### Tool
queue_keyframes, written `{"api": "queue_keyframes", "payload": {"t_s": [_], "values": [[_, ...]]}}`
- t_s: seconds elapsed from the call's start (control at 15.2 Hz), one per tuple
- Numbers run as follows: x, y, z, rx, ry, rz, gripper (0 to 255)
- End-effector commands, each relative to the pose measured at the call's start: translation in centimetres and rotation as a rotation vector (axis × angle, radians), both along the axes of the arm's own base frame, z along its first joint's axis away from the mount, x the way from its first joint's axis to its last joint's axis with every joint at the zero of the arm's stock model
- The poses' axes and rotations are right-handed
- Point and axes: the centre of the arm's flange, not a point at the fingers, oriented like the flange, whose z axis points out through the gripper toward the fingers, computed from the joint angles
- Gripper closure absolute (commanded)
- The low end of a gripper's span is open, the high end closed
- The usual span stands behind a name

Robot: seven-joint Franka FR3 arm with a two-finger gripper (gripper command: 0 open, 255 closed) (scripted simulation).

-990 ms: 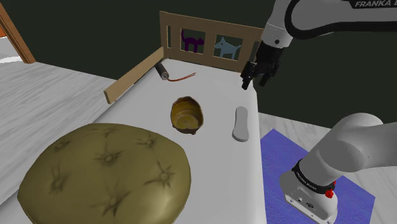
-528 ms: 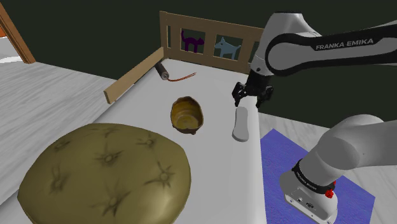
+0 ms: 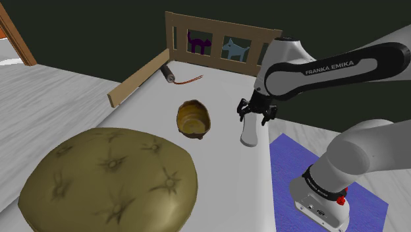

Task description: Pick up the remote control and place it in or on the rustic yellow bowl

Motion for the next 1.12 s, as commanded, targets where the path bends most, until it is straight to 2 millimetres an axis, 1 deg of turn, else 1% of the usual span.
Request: {"api": "queue_keyframes", "payload": {"t_s": [0.0, 0.13, 0.59, 0.66, 1.06], "values": [[0.04, 0.14, -1.04, 0.0, -0.001, -0.002, 0], [0.04, 0.15, -1.87, 0.0, -0.001, -0.002, 0], [0.05, 0.15, -1.87, 0.0, -0.001, -0.002, 0], [0.05, 0.15, -1.87, 0.0, -0.001, -0.002, 255], [0.05, 0.16, -1.87, 0.0, -0.001, -0.002, 255]]}}
